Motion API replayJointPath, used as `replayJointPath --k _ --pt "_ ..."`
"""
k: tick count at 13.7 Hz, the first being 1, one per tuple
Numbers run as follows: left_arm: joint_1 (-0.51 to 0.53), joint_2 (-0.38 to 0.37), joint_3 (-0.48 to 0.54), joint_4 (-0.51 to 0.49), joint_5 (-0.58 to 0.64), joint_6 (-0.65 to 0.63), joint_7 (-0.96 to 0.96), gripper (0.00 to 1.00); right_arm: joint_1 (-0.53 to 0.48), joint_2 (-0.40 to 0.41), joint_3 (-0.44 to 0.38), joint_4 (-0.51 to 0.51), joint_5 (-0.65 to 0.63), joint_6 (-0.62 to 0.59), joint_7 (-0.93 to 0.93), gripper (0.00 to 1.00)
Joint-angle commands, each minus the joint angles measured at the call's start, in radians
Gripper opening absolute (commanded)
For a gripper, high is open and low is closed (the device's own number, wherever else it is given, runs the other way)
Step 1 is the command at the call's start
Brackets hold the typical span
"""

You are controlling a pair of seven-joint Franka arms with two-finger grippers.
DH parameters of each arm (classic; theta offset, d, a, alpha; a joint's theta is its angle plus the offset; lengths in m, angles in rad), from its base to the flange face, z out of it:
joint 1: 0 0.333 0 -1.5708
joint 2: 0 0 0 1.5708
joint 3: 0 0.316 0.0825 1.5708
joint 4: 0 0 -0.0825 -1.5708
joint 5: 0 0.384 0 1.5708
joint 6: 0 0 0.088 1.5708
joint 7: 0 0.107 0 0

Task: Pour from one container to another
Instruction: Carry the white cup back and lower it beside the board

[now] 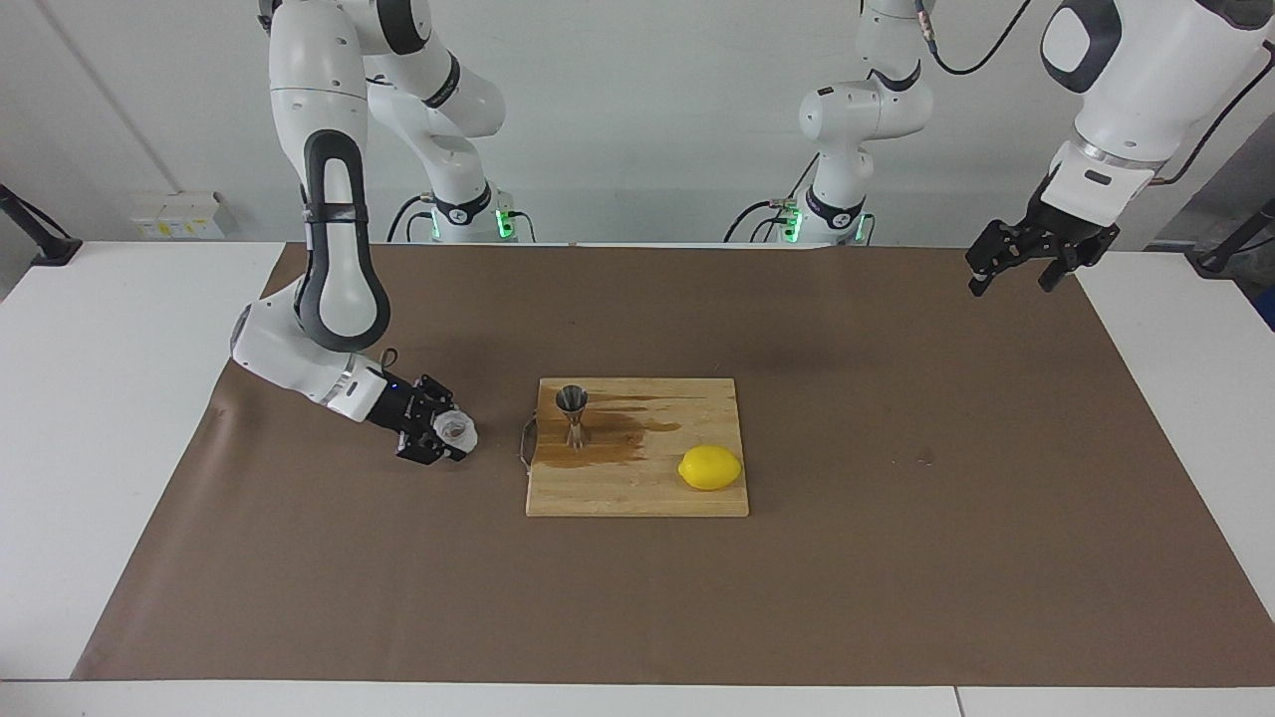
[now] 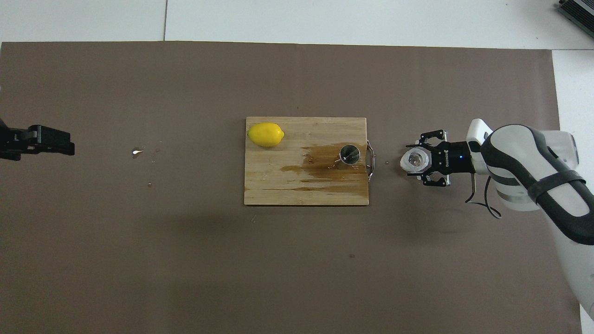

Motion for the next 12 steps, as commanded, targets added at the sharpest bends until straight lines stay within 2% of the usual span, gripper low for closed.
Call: replayJointPath --k 1,3,5,7,10,12 --pt "0.011 -0.014 -0.006 -0.012 -0.009 -0.015 0.002 1.0 -0.023 -0.03 0.006 -0.006 0.004 0.004 0.036 1.0" --pt "0.011 -0.014 -0.006 -0.012 -0.009 -0.018 0.002 1.0 -0.02 -0.094 0.006 -0.006 -0.078 -0.004 0.152 1.0" --pt "0.012 -0.015 -0.006 -0.012 -0.009 -0.018 0.002 1.0 -0.012 -0.169 0.008 -0.006 -0.242 -0.027 0.385 1.0" --pt "0.012 -0.015 -0.006 -0.012 -0.009 -0.018 0.002 1.0 0.014 -0.219 0.008 -0.005 -0.33 -0.064 0.603 1.0" --pt "0.012 -0.015 -0.006 -0.012 -0.009 -0.018 0.002 1.0 0.06 -0.233 0.009 0.011 -0.501 -0.058 0.972 1.0" --pt "0.012 -0.014 -0.006 -0.012 -0.009 -0.018 0.002 1.0 0.11 -0.234 0.006 0.026 -0.677 -0.054 1.254 1.0"
